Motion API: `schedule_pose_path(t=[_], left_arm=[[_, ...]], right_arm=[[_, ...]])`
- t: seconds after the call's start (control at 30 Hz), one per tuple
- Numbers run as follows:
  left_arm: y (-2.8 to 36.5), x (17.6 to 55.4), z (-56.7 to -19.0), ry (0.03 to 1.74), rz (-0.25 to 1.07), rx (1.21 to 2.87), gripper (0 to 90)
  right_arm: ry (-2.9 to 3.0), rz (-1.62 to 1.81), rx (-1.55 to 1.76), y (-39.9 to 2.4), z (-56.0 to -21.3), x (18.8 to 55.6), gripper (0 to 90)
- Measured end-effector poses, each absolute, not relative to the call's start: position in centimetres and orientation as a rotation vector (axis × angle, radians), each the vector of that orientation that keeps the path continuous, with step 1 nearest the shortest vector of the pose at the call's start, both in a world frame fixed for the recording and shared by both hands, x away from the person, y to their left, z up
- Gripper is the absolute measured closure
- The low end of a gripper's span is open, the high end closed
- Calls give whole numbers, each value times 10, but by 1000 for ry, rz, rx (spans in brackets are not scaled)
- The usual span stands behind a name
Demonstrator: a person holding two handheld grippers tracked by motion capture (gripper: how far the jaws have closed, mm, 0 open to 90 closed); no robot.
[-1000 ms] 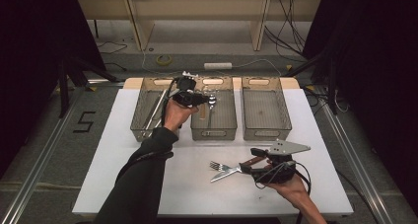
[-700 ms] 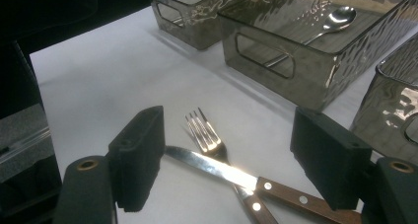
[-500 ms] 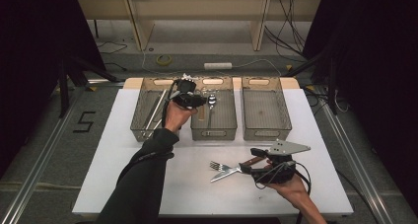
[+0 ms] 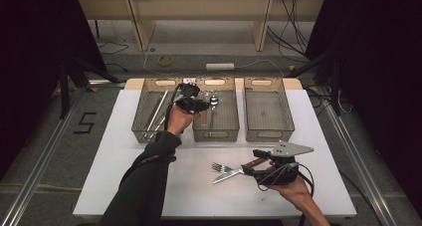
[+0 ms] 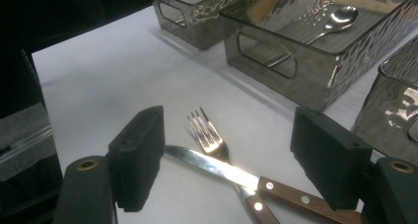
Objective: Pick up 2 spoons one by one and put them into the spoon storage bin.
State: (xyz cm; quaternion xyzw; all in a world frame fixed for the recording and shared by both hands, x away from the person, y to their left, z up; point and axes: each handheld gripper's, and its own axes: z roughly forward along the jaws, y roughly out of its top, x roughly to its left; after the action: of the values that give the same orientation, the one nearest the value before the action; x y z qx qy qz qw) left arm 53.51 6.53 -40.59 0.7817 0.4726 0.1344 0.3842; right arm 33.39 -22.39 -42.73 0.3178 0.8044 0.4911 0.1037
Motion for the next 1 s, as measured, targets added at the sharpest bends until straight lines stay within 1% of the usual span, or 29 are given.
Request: schedule_pose_path(t=[0.2,0.4,0.57,0.73,1.0], left_arm=[[70,529,-392,1211,305,1942,478],[77,510,-375,1163,282,1919,385],[88,484,-366,1082,331,1945,360],[107,457,-366,1065,342,1907,352],[134,418,-380,1025,352,1826,323]], right_arm=[[2369,1447,938,-224,-427,334,301],[2364,1444,947,-225,-427,334,300],[2348,1440,958,-230,-426,336,300],[2338,1419,975,-233,-427,340,300],[2337,1366,1020,-233,-430,348,307]])
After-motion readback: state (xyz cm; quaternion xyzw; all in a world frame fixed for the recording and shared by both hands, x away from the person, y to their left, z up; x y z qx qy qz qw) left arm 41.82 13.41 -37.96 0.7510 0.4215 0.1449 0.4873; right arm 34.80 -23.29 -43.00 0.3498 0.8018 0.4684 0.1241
